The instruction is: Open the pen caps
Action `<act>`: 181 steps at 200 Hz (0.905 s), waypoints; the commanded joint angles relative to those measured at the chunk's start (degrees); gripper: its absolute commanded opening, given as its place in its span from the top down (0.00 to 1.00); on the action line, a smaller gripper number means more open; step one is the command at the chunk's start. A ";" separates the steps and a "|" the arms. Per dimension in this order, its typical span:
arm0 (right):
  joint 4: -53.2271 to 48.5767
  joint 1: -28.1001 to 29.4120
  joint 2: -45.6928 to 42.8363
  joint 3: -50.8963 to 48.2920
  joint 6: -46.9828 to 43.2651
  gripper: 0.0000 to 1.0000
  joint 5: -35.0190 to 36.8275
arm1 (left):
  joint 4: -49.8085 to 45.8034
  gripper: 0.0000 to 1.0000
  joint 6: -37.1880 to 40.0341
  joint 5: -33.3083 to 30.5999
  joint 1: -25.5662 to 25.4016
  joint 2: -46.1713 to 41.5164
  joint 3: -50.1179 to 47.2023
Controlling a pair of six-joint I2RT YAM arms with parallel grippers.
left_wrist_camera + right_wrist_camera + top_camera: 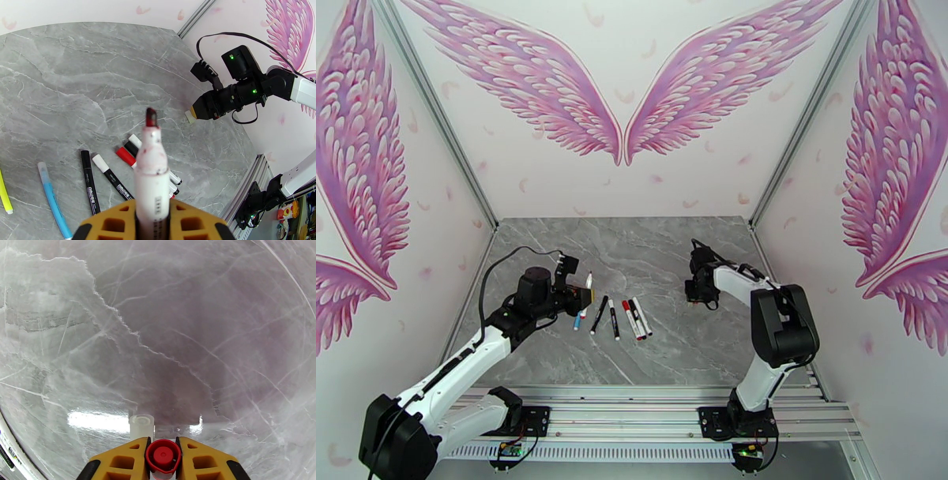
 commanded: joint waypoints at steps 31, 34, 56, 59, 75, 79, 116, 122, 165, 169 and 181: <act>0.57 -0.80 -0.55 -1.60 1.22 0.77 0.30 | 0.58 1.00 -0.15 0.60 0.37 -0.68 -0.88; 0.65 -0.82 -0.55 -1.68 1.19 0.77 0.16 | 0.63 1.00 -0.17 0.60 0.34 -0.72 -0.92; 1.01 -1.00 0.30 -1.62 1.44 0.76 -1.12 | 0.66 1.00 -0.16 0.60 0.36 -0.53 -0.92; 1.17 -0.98 0.37 -1.61 1.49 0.76 -1.18 | 0.64 1.00 -0.17 0.60 0.32 -0.43 -0.94; 1.93 -0.98 0.84 -1.68 1.64 0.75 -1.56 | 0.88 1.00 -0.26 0.77 0.31 -0.11 -0.89; 2.05 -0.98 0.90 -1.72 1.74 0.75 -1.66 | 0.83 1.00 -0.34 0.77 0.33 -0.01 -0.85; 3.00 -0.98 1.34 -1.22 1.66 0.73 -3.06 | 1.01 1.00 -0.61 1.10 0.32 0.53 -0.36; 2.80 -0.98 1.62 -0.94 1.56 0.72 -3.52 | 1.16 1.00 -0.69 1.04 0.34 0.63 -0.25; 2.95 -0.97 2.55 -0.55 1.49 0.70 -4.30 | 1.04 1.00 -0.70 1.06 0.28 0.81 0.12; 2.96 -0.98 2.55 -0.58 1.49 0.70 -4.37 | 0.88 1.00 -0.62 1.08 0.23 0.80 0.16; 2.95 -0.99 2.49 -0.54 1.47 0.70 -4.56 | 0.49 1.00 -0.36 1.05 0.27 0.87 0.41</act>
